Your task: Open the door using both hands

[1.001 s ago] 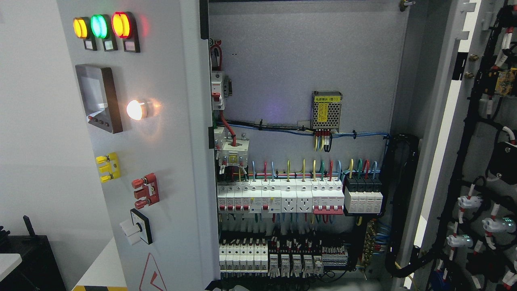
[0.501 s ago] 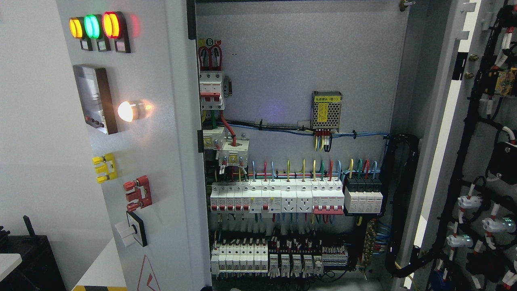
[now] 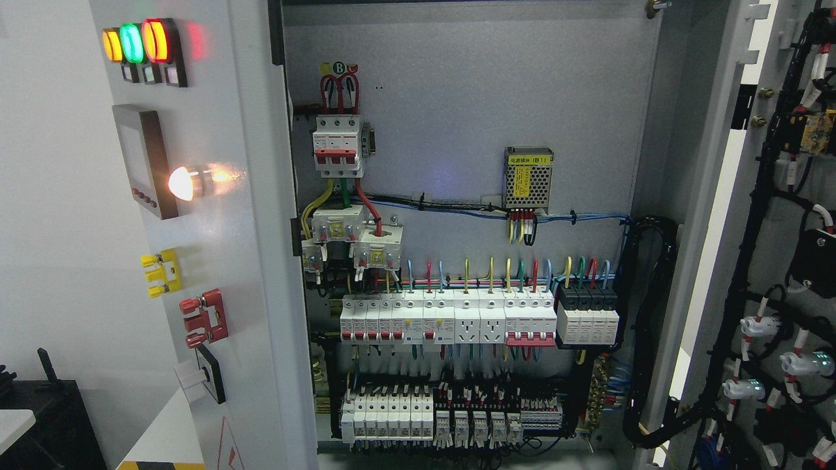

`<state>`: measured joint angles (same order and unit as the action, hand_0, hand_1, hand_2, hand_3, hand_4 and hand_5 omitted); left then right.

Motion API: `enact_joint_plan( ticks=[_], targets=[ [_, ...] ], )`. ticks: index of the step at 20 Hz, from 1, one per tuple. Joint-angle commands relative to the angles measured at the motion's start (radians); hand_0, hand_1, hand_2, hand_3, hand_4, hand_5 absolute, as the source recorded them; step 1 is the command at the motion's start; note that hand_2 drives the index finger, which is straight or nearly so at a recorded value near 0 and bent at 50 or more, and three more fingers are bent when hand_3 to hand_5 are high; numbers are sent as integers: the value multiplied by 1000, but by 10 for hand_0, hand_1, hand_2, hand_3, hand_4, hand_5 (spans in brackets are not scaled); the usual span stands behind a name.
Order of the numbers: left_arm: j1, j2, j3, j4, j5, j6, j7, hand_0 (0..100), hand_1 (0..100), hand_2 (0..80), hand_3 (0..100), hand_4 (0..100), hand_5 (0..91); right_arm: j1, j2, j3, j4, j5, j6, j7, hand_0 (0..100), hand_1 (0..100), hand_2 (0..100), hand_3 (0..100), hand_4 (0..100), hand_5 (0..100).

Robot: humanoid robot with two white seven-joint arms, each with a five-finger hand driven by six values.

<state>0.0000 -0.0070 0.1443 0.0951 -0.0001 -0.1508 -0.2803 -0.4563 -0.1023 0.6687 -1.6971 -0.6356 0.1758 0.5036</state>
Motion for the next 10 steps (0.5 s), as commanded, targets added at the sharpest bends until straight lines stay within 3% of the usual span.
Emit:
enact_joint_plan(
  ticks=[1,10],
  targets=[
    [31,-27,0,0,3,0,-2,0,0,0,0,42,0,2,6,29,2,5,-1,-48,0,0,0,0,0,0],
    [31,-27,0,0,3,0,-2,0,0,0,0,42,0,5,24,41,-4,7,-2,-62,0,0,0,0,0,0]
  ],
)
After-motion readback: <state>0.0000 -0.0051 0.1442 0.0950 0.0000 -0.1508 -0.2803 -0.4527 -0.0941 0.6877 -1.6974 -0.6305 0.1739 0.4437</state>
